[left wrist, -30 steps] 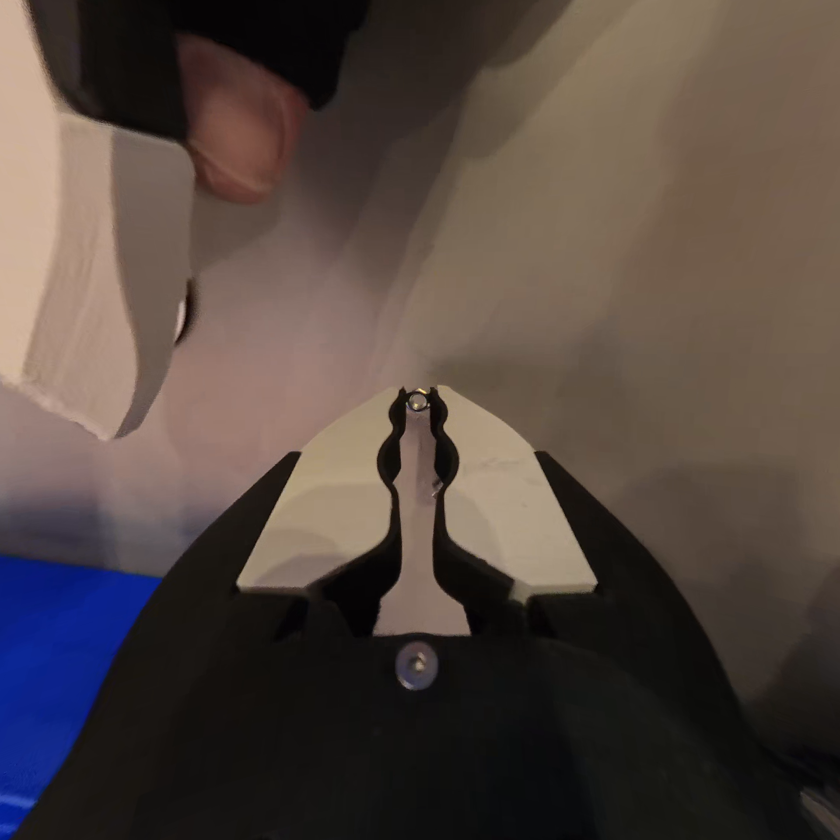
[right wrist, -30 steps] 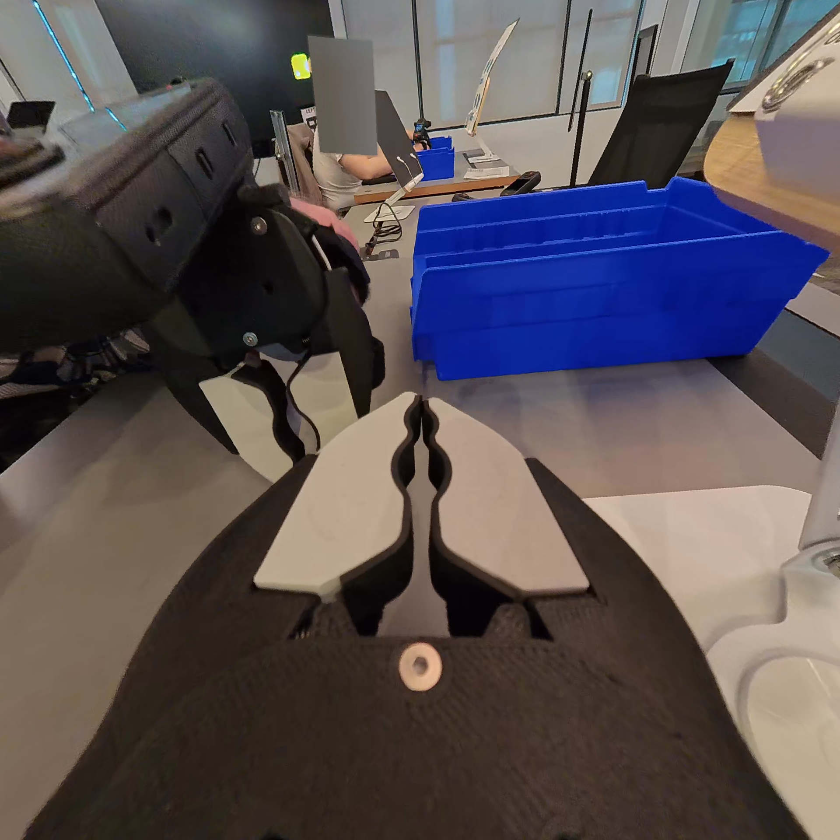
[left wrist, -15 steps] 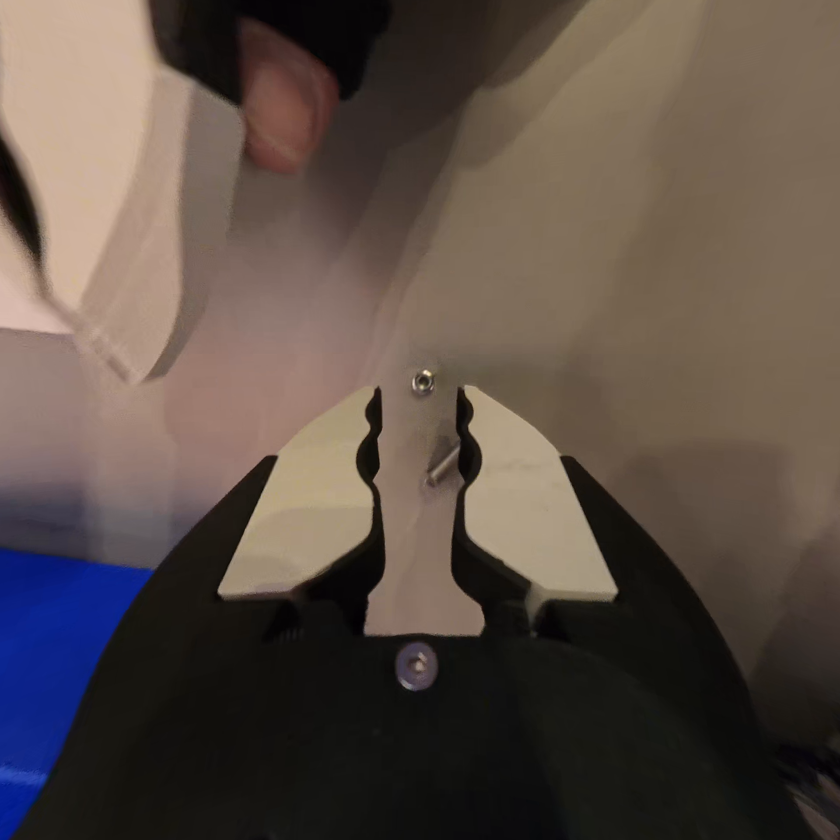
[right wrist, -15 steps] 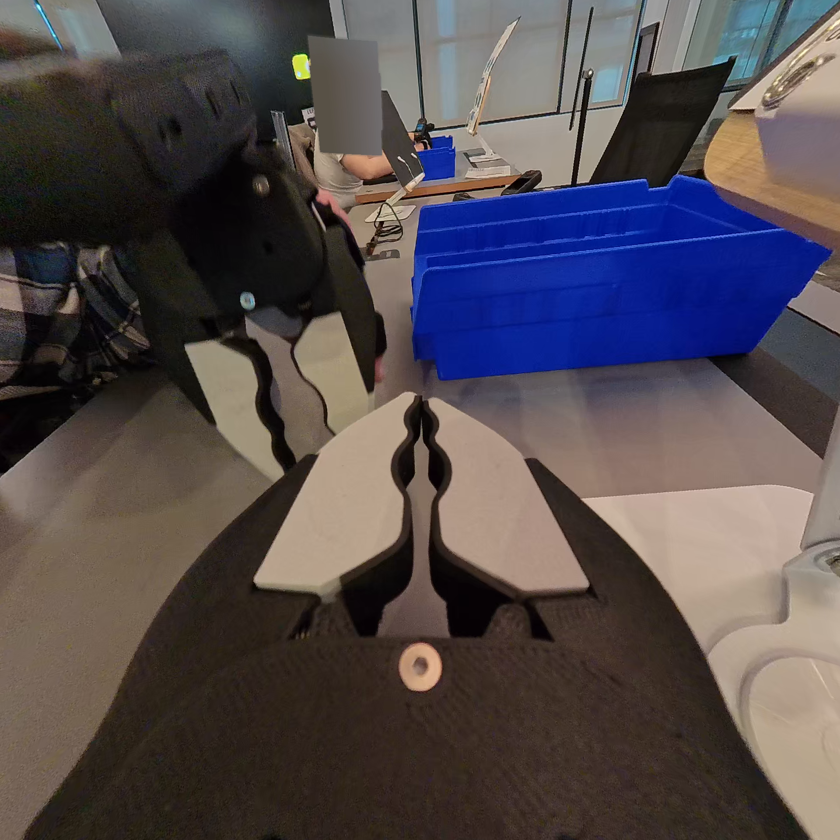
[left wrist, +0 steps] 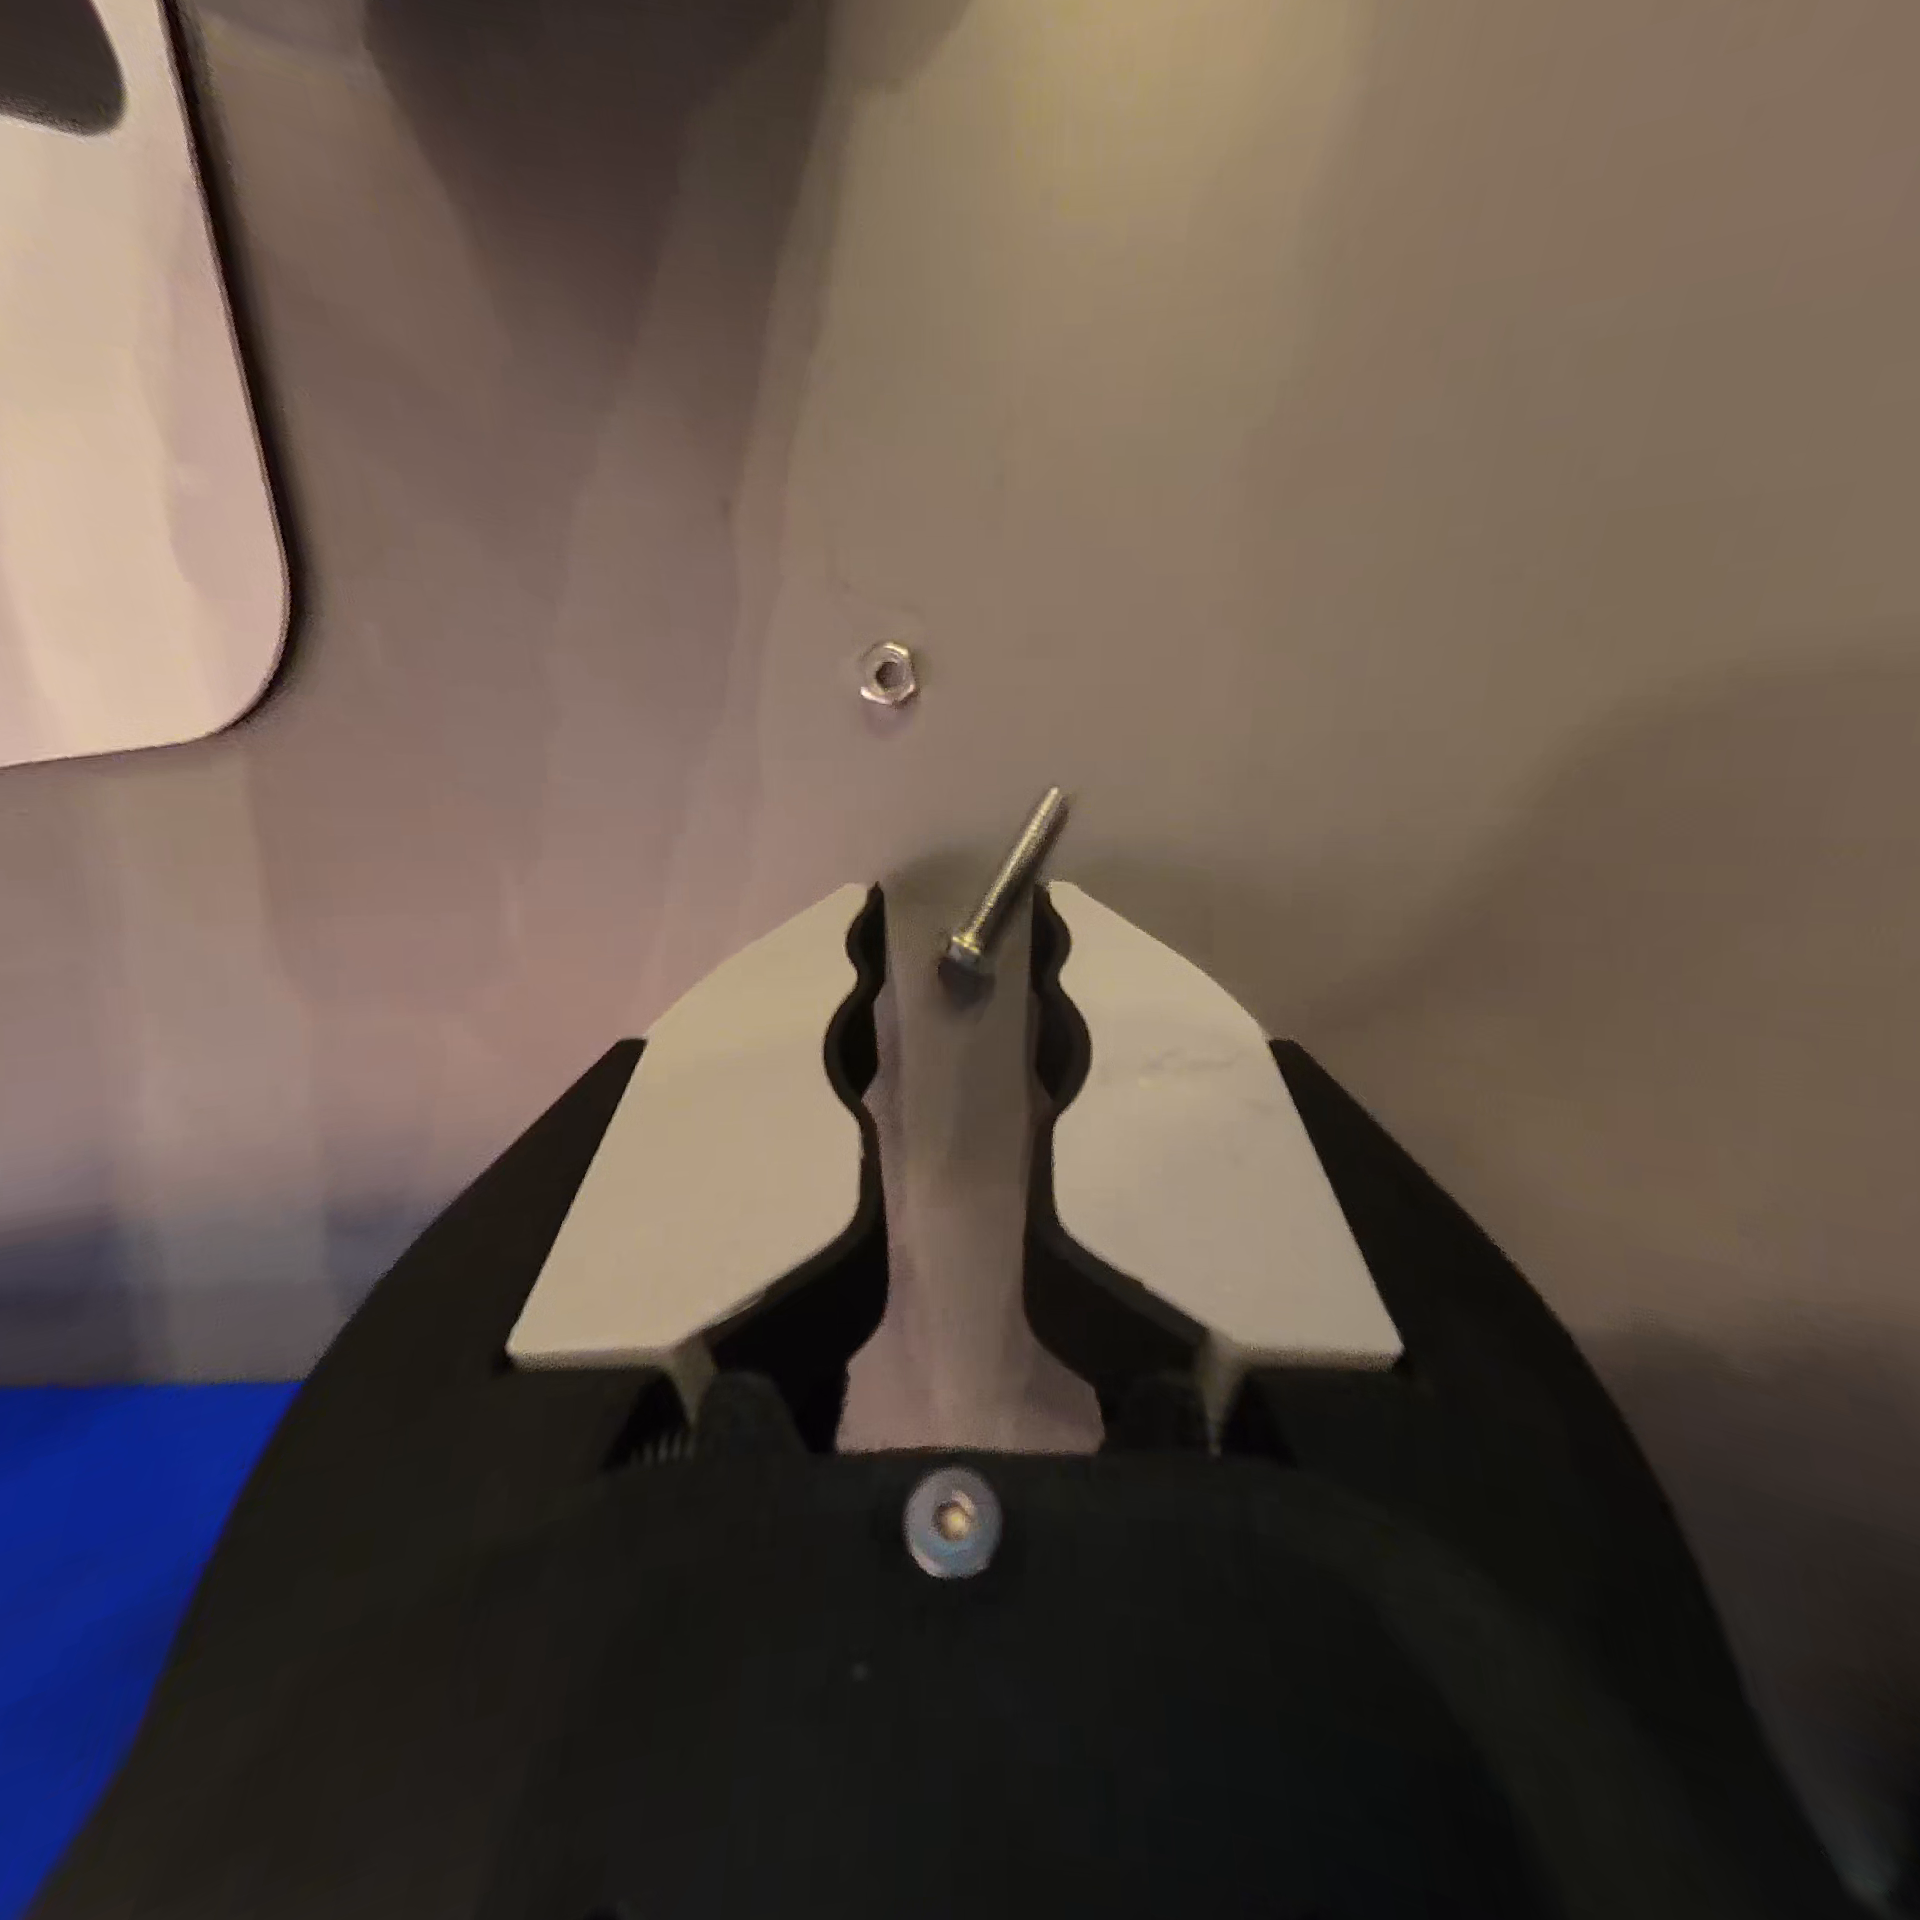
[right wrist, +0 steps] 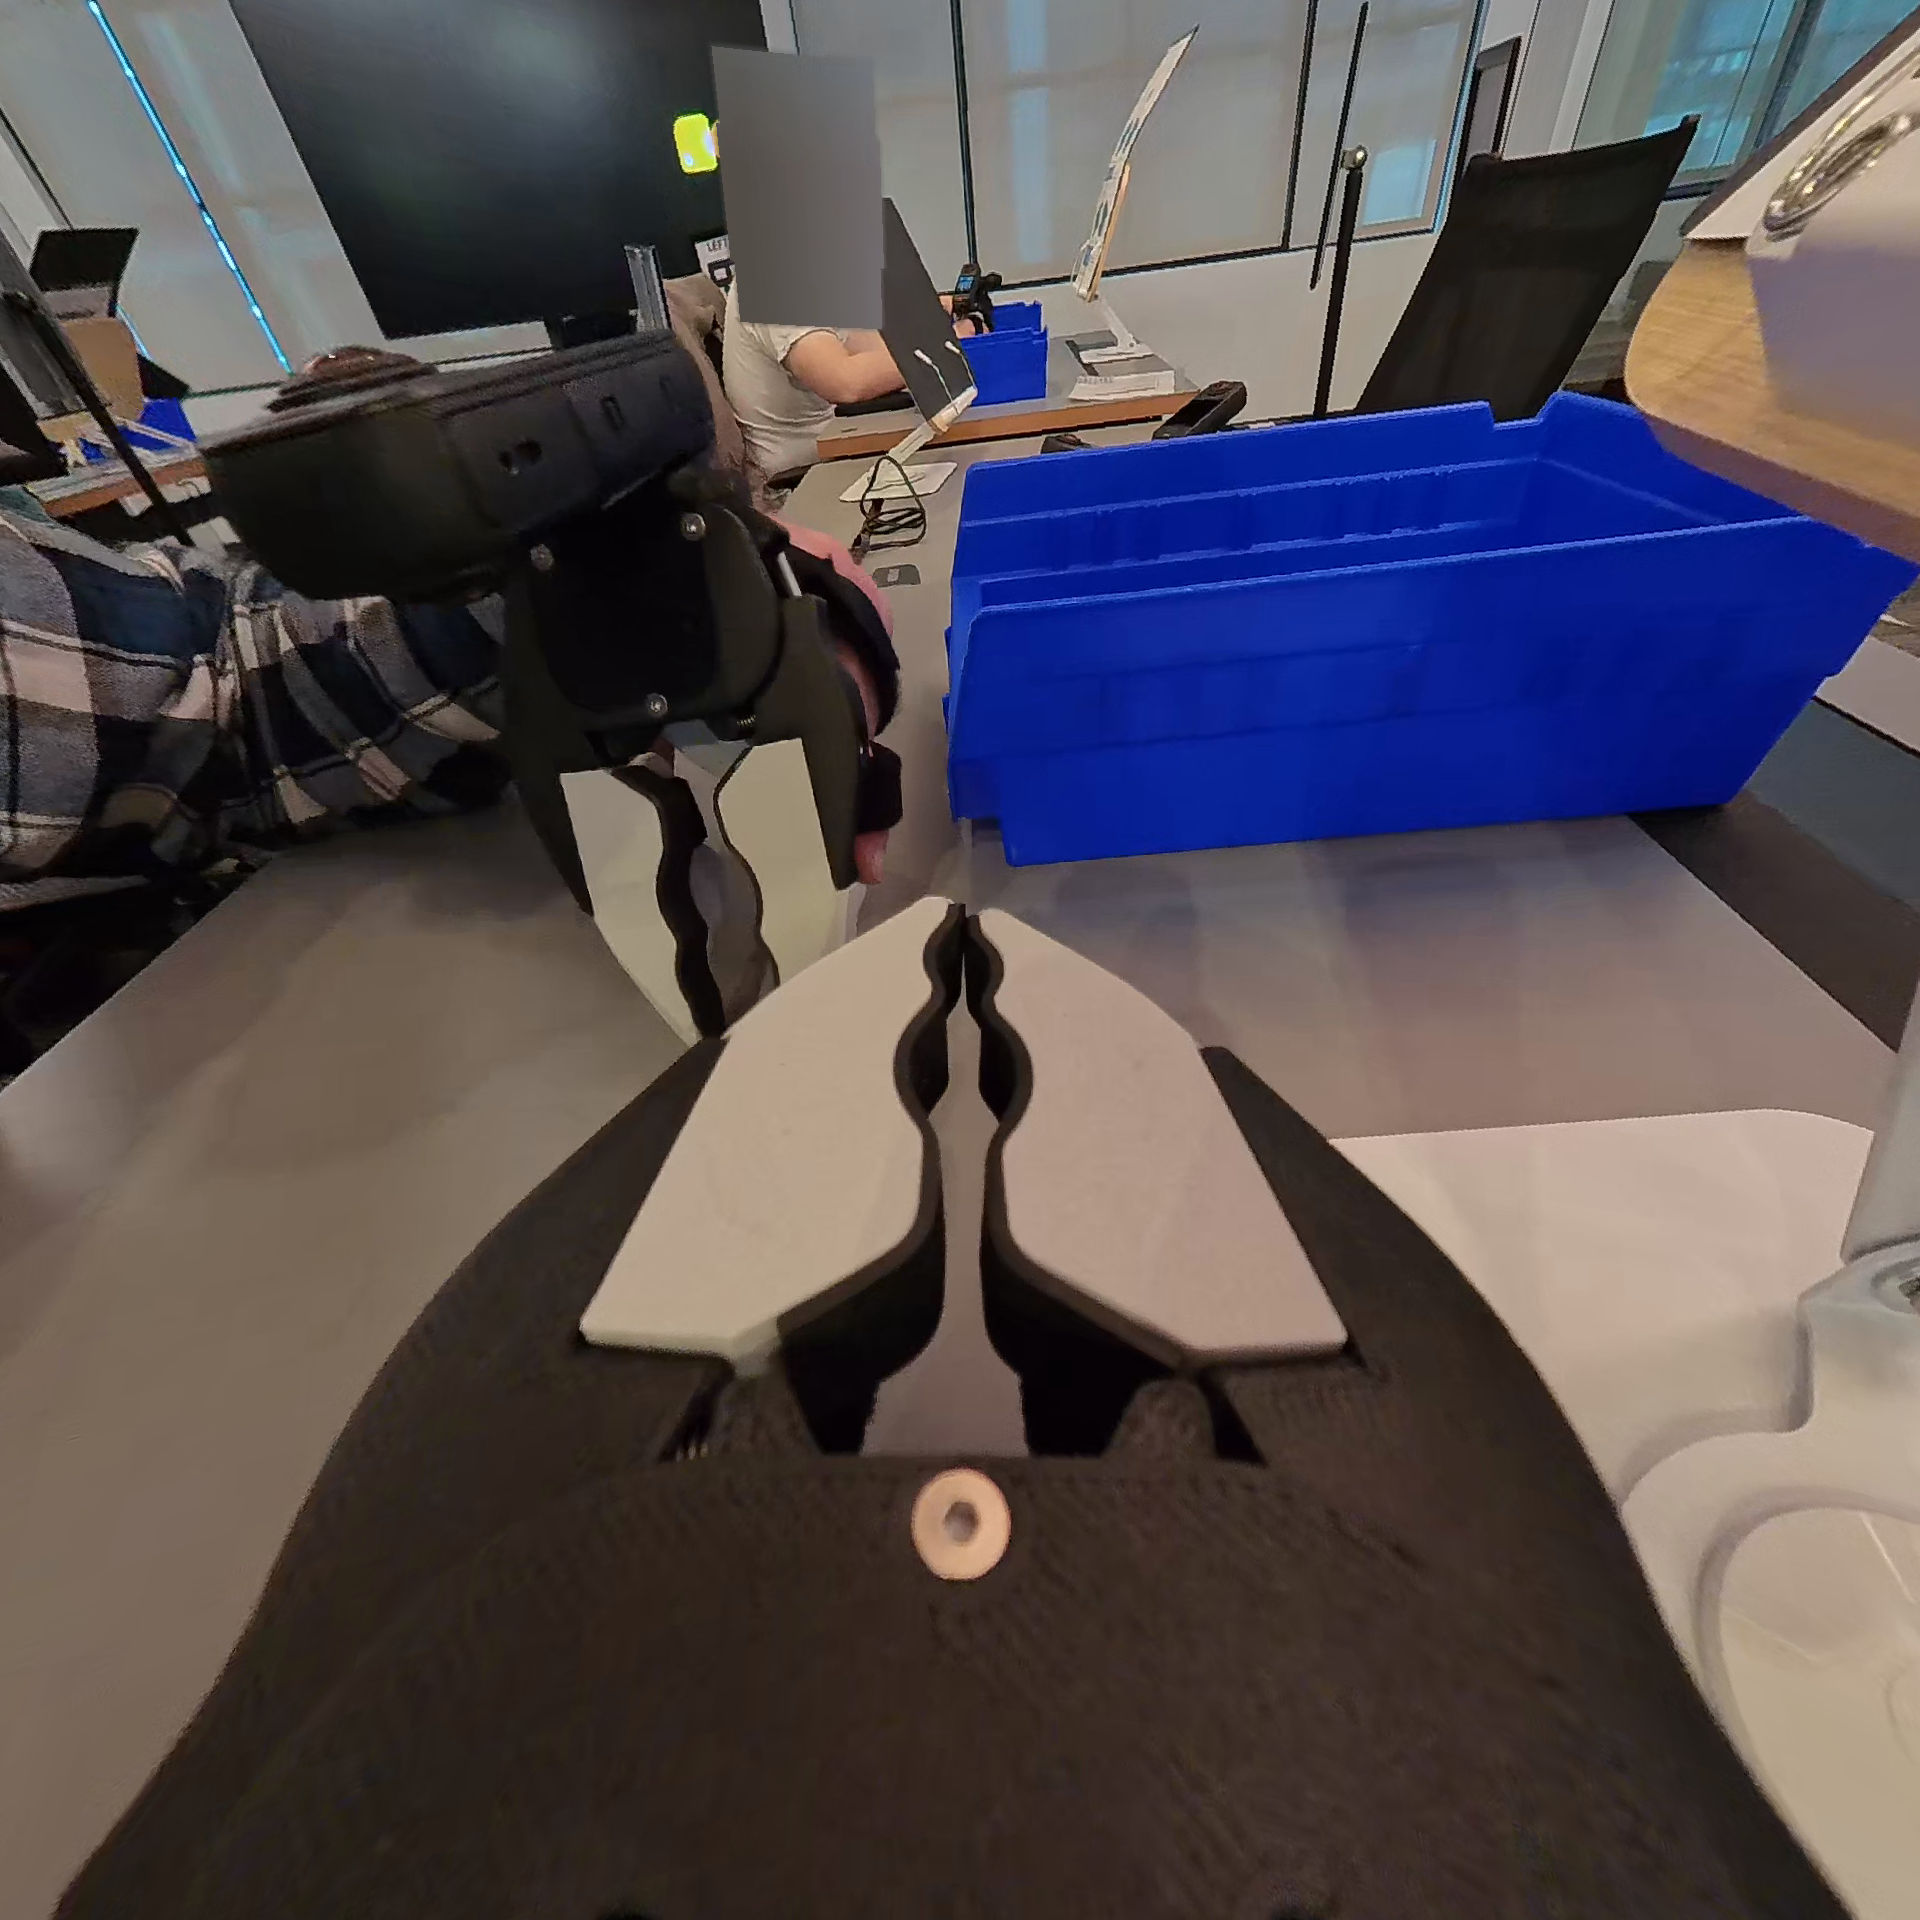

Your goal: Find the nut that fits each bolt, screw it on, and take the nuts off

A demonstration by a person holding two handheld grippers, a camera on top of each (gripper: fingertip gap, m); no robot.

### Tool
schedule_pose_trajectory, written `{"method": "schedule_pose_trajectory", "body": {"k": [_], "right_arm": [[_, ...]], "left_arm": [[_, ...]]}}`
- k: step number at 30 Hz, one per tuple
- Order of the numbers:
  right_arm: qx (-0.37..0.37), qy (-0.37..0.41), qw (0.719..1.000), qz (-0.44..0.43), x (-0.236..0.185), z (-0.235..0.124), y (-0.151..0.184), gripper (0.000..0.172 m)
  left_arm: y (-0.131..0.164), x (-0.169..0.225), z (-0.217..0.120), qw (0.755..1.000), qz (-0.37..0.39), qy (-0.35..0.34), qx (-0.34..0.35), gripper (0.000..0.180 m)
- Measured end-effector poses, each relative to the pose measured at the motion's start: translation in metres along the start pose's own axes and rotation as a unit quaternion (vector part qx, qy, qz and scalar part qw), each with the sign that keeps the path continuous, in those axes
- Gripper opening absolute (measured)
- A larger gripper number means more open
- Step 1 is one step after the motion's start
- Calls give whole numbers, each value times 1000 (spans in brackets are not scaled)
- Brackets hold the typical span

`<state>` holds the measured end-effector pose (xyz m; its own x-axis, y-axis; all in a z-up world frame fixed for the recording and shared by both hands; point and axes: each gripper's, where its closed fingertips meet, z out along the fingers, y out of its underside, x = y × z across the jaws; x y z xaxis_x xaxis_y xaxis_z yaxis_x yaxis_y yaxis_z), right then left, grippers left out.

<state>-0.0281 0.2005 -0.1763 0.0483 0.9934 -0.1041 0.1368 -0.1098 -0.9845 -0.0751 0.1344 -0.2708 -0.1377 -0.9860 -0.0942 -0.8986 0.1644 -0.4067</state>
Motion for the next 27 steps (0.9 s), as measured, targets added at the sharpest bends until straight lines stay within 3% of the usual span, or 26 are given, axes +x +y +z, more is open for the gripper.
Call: {"method": "schedule_pose_trajectory", "body": {"k": [14,27], "right_arm": [[-4,-3,1000,-2,-1,1,1,0],[-6,-4,1000,-3,-1,1,1,0]], "left_arm": [[9,13,-3,998,-46,47,9,11],[11,20,-5,996,-69,9,59,11]]}}
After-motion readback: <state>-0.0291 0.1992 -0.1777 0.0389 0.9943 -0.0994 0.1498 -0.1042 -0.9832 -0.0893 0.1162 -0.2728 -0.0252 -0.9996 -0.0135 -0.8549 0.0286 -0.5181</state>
